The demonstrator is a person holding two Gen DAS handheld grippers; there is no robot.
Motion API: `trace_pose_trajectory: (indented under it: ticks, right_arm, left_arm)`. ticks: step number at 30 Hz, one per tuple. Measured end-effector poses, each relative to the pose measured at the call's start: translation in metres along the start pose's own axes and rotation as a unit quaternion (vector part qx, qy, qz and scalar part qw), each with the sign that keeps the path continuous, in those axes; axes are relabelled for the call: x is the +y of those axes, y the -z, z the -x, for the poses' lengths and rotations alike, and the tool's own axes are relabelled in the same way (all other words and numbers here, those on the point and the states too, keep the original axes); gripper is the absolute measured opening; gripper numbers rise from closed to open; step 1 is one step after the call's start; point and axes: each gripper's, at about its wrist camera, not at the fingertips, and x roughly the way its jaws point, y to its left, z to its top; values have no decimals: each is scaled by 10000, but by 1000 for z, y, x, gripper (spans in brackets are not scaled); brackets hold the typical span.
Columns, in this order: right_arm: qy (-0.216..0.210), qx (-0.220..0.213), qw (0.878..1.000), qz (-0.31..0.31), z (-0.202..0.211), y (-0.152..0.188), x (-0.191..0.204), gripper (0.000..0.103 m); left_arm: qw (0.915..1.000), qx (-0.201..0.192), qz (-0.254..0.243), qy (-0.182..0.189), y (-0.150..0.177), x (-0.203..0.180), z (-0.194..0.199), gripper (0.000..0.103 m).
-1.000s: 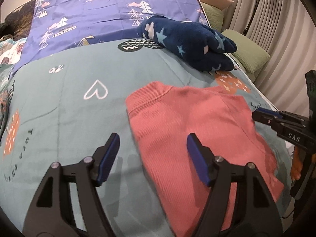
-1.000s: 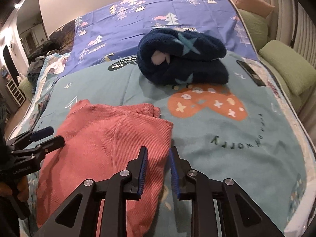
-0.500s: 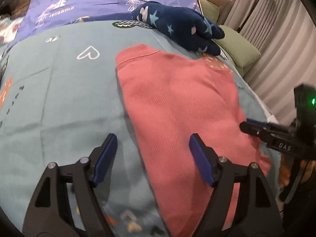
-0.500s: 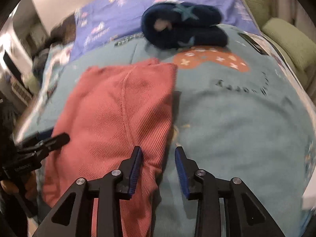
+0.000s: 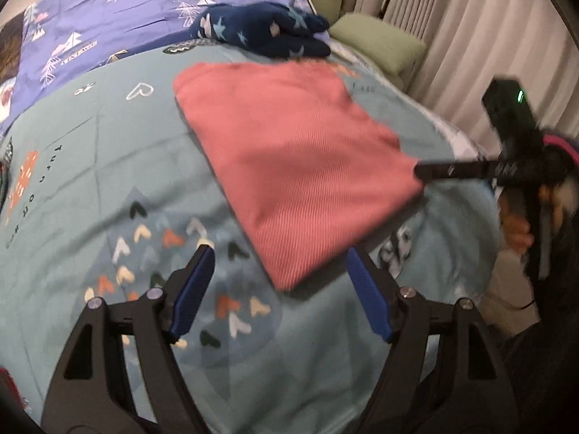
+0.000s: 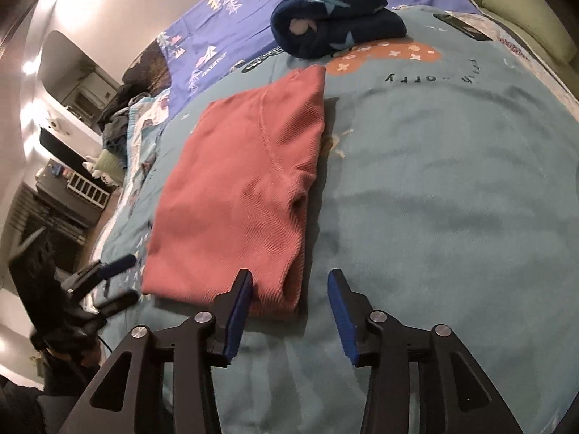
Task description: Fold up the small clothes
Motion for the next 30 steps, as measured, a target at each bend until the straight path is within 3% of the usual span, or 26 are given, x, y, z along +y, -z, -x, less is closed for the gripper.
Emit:
trace_pose_trajectory:
  ticks: [5, 6, 8, 9, 10, 11, 12, 16, 18, 19, 21, 23, 24, 25, 27, 30]
  right_arm:
    - [-379, 127, 9991, -129, -9, 2, 1, 53]
    - [-435, 133, 9989, -150, -10, 2, 0, 55]
    - [-658, 141, 9973, -309, -13, 0, -3, 59]
    - [-820, 160, 9956, -425, -16, -2, -5, 60]
    - [-918, 181, 9945, -477, -19, -4, -6, 53]
    - [-883, 236, 9945, -514, -23, -6, -6, 37]
    - [-823, 340, 9945, -558, -25, -5, -5, 11]
    - [-871, 286, 9938, -626, -13, 0, -7, 12]
    - [-721, 382, 9950, -578, -10, 0, -12, 21]
    - [-636, 445, 9954, -553, -10, -3, -16, 31]
    - [-635, 344, 9957, -573, -5, -11, -23, 41]
    - [-561, 76, 9964, -624, 0, -24, -26, 55]
    - [-590, -53, 9966, -579, 1, -33, -25, 62]
    - [-667, -125, 9966, -467, -1, -43, -23, 68]
    - [-646, -105, 9974, -300, -12, -59, -18, 71]
    - [-509, 96, 9984, -230, -35, -77, -15, 71]
  left_arm:
    - [9991, 25, 387, 173, 4, 7, -13, 75]
    - [9988, -40, 445, 201, 4, 10, -15, 70]
    - [9970, -136, 614, 442, 6, 15, -15, 47]
    - [9935, -138, 824, 773, 6, 20, -16, 25]
    - [9903, -134, 1002, 956, 6, 23, -17, 18]
    - [9879, -158, 1143, 1035, 6, 25, -16, 16]
    - [9870, -184, 1196, 1062, 7, 26, -14, 15]
    - [9890, -179, 992, 1078, 14, 20, 3, 14]
    - [9914, -82, 840, 999, 18, 18, 9, 14]
    - [9924, -10, 764, 968, 21, 18, 12, 14]
    - [9946, 58, 631, 827, 21, 19, 19, 19]
    - [9961, -27, 550, 685, 14, 24, 26, 42]
    - [9968, -171, 542, 568, 7, 27, 28, 64]
    - [9968, -364, 564, 439, -2, 30, 30, 74]
    - [9957, -558, 624, 398, -19, 38, 23, 74]
    - [9940, -483, 837, 507, -42, 53, -3, 74]
